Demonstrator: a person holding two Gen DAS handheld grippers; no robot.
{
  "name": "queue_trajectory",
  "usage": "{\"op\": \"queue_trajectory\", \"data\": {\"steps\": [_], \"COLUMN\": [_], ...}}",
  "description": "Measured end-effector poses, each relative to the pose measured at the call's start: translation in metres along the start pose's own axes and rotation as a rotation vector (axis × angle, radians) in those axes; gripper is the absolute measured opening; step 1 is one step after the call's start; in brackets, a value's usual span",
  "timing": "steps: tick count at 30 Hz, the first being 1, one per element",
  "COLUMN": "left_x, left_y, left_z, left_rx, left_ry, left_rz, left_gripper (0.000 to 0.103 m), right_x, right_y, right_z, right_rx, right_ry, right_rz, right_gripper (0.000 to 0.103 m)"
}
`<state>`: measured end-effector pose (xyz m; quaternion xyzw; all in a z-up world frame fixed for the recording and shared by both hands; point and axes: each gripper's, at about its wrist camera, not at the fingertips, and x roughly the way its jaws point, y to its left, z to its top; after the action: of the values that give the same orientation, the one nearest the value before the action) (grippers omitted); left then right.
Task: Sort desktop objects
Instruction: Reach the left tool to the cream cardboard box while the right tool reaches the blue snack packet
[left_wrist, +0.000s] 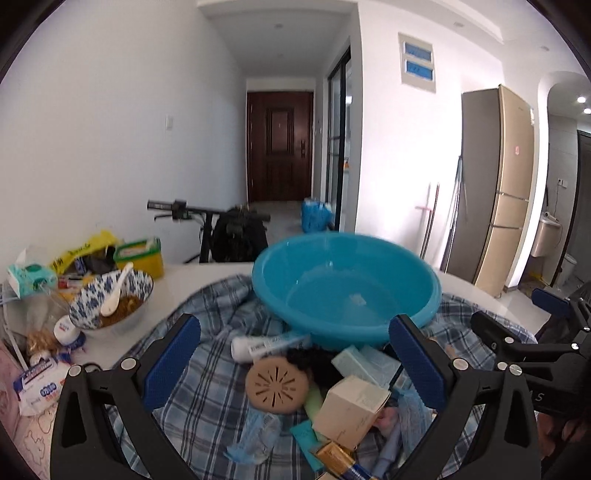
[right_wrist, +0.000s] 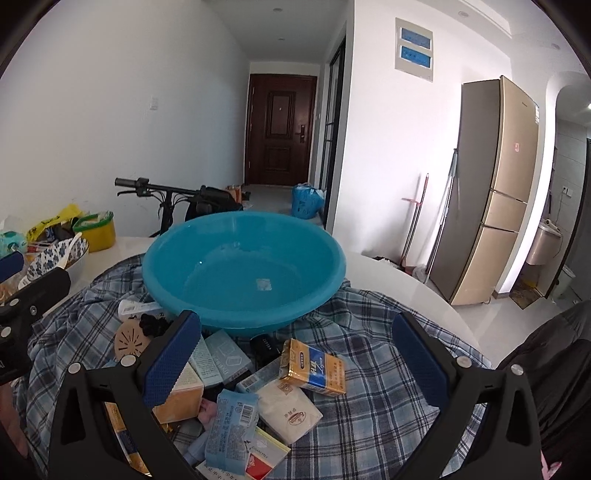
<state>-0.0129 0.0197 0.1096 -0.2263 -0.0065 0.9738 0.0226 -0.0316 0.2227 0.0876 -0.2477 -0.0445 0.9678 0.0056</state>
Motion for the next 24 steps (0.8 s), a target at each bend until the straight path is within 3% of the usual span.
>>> {"op": "queue_trajectory", "data": {"steps": [8, 24], "left_x": [0.026, 0.068], "left_y": [0.005, 0.003], "left_z": [-0.020, -0.068], "left_rx": [0.003, 0.008], "left_ry": [0.132, 0.345], "left_rz": [0.020, -0.040], "left_gripper": [0.103, 0.103], "right_x": [0.019, 0.053], "right_y": [0.004, 0.007], "right_z": [-0.007, -0.048], "right_rx": [0.062, 0.097], "right_ry": [0.109, 0.269], "right_rz": [0.119, 0.166], "right_gripper": [0.103, 0.103]}}
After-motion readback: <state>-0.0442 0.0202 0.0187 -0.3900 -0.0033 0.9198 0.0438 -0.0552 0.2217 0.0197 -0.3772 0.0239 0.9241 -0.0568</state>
